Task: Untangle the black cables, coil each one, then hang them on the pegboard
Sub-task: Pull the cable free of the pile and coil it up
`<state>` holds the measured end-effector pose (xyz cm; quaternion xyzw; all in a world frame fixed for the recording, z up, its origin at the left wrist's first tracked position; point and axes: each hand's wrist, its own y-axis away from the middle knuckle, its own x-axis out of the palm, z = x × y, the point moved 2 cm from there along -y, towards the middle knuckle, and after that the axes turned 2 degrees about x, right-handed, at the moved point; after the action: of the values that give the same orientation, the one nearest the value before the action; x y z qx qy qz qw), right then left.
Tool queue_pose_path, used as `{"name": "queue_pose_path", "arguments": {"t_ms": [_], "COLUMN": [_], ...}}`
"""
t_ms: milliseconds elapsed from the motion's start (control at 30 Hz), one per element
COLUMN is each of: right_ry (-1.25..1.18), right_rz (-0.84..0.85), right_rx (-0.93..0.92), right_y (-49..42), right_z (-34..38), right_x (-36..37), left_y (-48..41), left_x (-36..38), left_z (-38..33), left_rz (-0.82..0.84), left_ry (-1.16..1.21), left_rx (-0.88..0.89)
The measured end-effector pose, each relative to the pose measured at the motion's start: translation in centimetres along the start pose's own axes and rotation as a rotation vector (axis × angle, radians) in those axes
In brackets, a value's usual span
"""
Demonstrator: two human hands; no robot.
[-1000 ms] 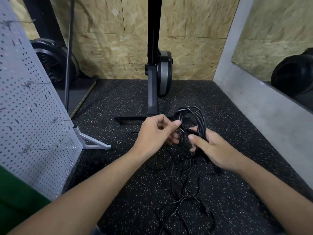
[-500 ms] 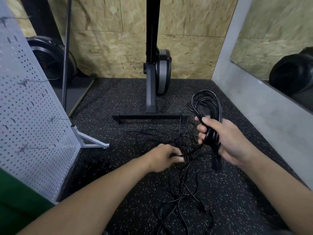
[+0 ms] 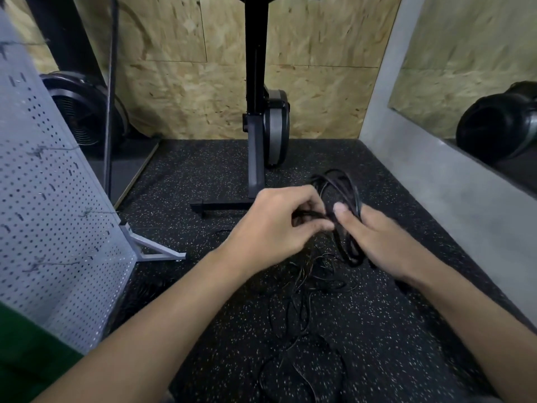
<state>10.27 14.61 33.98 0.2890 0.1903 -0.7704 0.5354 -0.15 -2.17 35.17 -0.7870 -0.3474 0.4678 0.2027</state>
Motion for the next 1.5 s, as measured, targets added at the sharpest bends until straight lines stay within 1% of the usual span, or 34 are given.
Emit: {"name": "queue_pose_path", "arguments": {"t_ms": [67,100,133,167,233,333,400,467,533,567,600,667,700,733,867,1000,1067,1133,1200,1233,1333,1500], "right_ry": [-0.079,-0.112,-0.125,-0.122,-0.1,-0.084,-0.079,-0.094,-0.138,-0.182,-0.242,-0.368,-0.42,-0.458,-0.531,-0.469,-0.409,-0.313,-0.236,-0.223,-0.247,-0.271], "right_rz": [0.212,0.306,0.376,0.422,0.454,0.434,0.405,0.363,0.307,0.277,0.251,0.238,0.245,0.255,0.285,0.264,0.151,-0.016,-0.114,-0.117,-0.038,0.018], "right_rx": [0.103,0.133,0.125,0.088,0.017,0.015,0.015,-0.006,-0.013,-0.007,0.003,0.008,0.004,-0.001,-0.05,-0.104,-0.104,-0.117,-0.137,-0.146,-0.172,-0.113], "right_y": [0.6,0.9,1.2,1.2,1.1,1.0,0.8,0.3,-0.4,-0.7,-0.8,-0.8,-0.7,-0.7,-0.3,-0.1,-0.4,-0.7,-0.9,-0.9,-0.8,-0.7], "right_z": [0.3,0.4,0.5,0.4,0.1,-0.2,-0.5,-1.0,-1.8,-2.2,-2.5,-2.6,-2.5,-2.4,-2.0,-1.8,-2.0,-2.5,-2.8,-2.9,-2.2,-1.5], "right_x": [0.8,1.3,1.7,2.0,2.3,2.7,2.8,2.4,1.7,1.3,1.0,0.7,0.6,0.6,0.4,0.8,0.9,0.7,0.7,0.9,2.4,3.1], "left_y": [0.4,0.5,0.5,0.5,0.6,0.9,1.2,1.4,1.9,2.3,2.7,3.6,4.0,4.2,4.2,4.3,3.7,2.8,2.1,2.1,2.8,3.1], "left_x": [0.4,0.4,0.3,0.1,-0.2,-0.2,0.1,0.0,0.0,0.1,0.4,1.5,2.0,2.3,3.2,4.3,4.3,3.9,3.5,3.4,3.6,3.7], "left_z": [0.8,1.0,1.2,1.3,1.7,2.3,2.5,3.1,4.5,5.5,6.5,8.0,8.3,8.4,8.7,8.3,7.4,6.0,4.4,3.8,2.9,3.2], "left_rz": [-0.032,-0.046,-0.059,-0.068,-0.07,-0.032,-0.031,-0.105,-0.164,-0.136,-0.062,0.135,0.209,0.246,0.199,0.112,0.047,-0.03,-0.105,-0.127,-0.155,-0.21], "left_ry": [-0.02,-0.02,-0.009,0.008,0.03,0.008,0.043,0.091,0.151,0.186,0.232,0.343,0.387,0.399,0.35,0.257,0.347,0.531,0.709,0.772,0.89,0.918], "left_rx": [0.002,0.006,0.007,0.004,-0.02,-0.071,-0.115,-0.199,-0.329,-0.399,-0.467,-0.581,-0.627,-0.639,-0.594,-0.551,-0.581,-0.637,-0.68,-0.699,-0.764,-0.804]}}
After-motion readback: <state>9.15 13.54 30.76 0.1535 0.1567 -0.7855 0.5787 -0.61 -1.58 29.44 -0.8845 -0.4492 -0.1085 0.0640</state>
